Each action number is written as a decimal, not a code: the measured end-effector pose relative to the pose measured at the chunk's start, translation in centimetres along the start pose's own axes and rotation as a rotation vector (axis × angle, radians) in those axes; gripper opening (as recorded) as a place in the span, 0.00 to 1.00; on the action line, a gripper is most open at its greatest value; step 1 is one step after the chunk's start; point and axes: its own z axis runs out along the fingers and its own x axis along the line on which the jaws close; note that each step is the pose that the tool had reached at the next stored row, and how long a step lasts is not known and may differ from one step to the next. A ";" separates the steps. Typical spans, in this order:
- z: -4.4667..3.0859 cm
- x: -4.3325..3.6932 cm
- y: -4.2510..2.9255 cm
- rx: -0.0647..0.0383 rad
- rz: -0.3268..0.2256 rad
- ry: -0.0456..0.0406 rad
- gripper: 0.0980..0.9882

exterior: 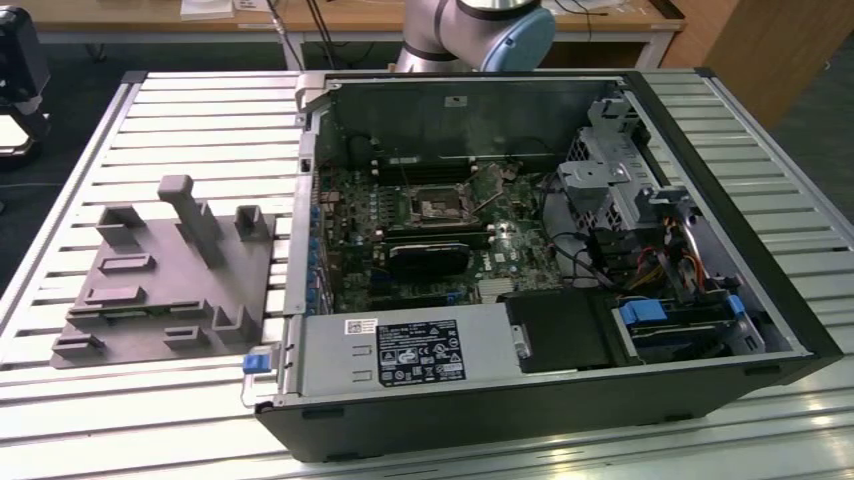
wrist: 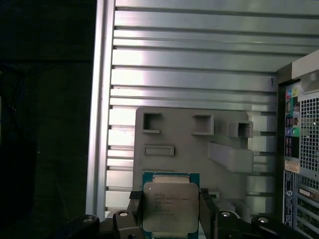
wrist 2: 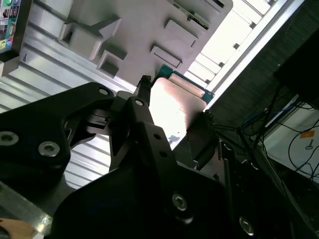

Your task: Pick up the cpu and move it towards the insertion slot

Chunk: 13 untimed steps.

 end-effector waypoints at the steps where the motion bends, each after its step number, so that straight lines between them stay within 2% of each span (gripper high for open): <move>1: 0.00 -0.11 0.00 0.000 0.000 0.0000 0.50; 13: 0.00 -0.91 0.00 0.000 0.000 0.0000 0.50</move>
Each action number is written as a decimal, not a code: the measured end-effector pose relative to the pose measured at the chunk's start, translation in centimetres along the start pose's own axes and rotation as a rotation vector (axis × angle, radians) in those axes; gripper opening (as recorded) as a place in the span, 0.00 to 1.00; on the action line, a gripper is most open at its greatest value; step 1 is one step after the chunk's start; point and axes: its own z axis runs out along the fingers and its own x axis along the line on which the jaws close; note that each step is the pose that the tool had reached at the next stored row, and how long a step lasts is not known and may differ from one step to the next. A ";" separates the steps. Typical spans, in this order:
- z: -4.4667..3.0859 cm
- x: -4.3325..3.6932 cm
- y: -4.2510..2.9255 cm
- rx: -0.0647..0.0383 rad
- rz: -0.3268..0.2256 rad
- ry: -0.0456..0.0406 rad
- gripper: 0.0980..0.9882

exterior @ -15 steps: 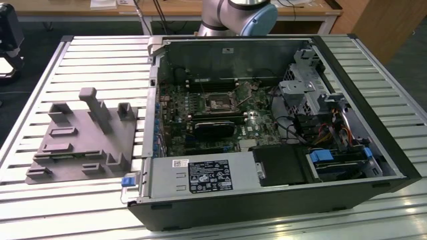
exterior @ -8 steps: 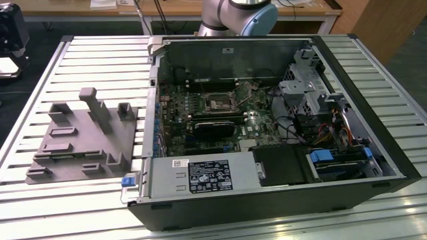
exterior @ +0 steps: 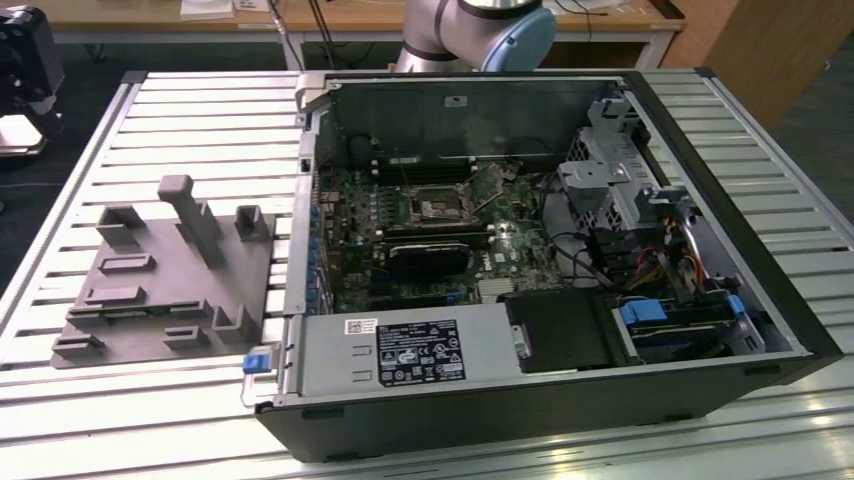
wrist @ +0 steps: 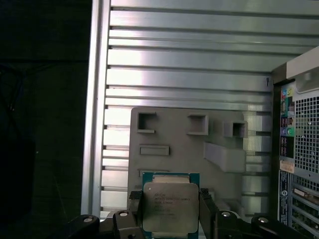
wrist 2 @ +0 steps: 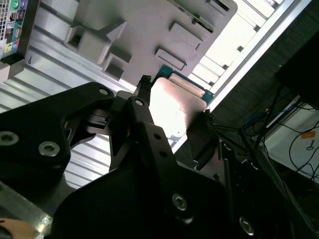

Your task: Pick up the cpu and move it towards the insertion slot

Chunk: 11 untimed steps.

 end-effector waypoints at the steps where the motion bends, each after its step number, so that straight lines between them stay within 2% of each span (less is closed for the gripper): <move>1: 0.00 -0.05 0.00 0.000 0.000 0.0001 0.50; 11: 0.00 -0.40 0.02 0.000 0.000 0.0000 0.50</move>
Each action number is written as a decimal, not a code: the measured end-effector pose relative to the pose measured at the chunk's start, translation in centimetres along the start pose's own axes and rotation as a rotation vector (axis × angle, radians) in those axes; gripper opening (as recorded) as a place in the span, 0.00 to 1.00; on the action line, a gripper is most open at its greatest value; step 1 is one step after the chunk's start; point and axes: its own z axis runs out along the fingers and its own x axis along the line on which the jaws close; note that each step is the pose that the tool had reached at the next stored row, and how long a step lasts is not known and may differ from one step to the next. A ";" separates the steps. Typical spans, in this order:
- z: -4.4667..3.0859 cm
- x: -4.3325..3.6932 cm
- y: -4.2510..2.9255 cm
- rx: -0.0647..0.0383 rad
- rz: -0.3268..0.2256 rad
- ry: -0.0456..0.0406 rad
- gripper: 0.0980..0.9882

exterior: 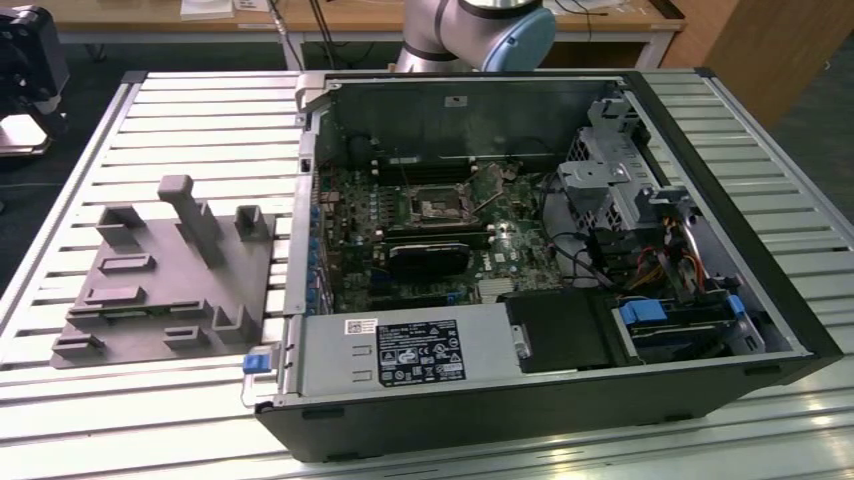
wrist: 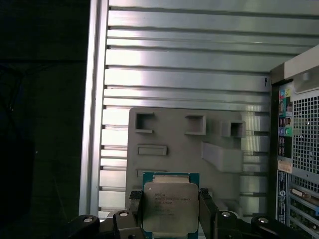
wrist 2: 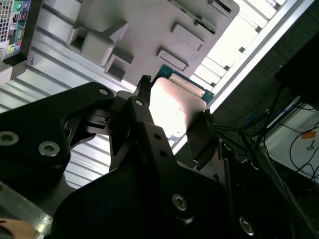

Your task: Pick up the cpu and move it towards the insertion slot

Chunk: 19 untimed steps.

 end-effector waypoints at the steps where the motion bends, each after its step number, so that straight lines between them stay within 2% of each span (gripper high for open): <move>1: 0.00 -0.06 0.00 0.000 0.000 0.0000 0.50; 19: 0.01 -1.41 0.01 0.000 0.000 -0.0001 0.50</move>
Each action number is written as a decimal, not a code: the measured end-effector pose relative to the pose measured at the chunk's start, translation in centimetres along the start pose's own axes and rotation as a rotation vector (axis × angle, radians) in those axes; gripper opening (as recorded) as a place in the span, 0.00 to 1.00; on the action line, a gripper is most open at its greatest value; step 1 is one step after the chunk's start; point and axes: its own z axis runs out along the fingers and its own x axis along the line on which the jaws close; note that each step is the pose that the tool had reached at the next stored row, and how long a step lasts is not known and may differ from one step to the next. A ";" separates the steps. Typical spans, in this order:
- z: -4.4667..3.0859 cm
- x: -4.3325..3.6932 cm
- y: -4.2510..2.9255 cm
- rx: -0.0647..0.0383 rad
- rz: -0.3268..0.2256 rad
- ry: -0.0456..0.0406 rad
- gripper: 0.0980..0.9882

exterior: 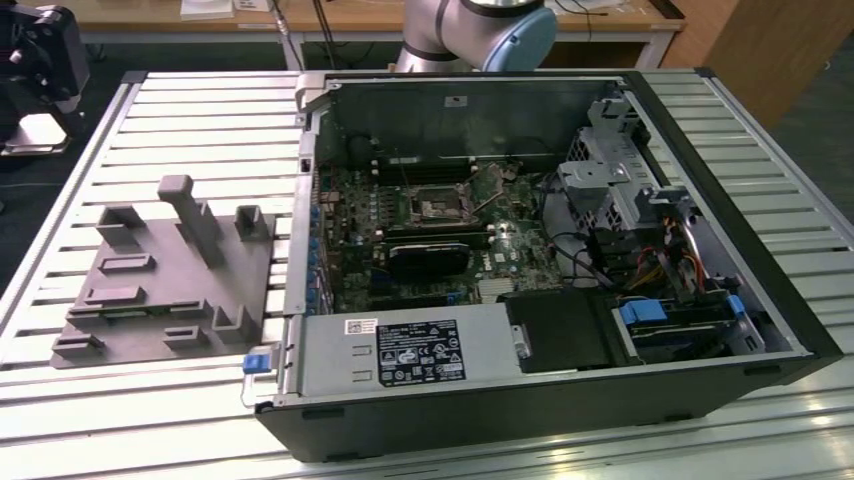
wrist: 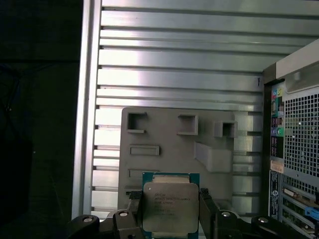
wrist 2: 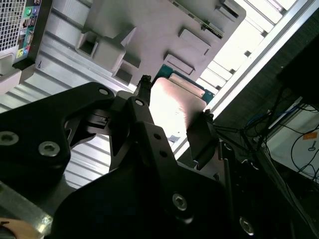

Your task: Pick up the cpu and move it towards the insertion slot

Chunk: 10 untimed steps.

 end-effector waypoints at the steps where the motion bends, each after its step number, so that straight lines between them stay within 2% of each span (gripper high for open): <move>1: 0.00 -0.07 0.00 0.000 0.000 0.0001 0.50; 10: 0.00 -0.84 -0.02 0.000 0.000 0.0001 0.50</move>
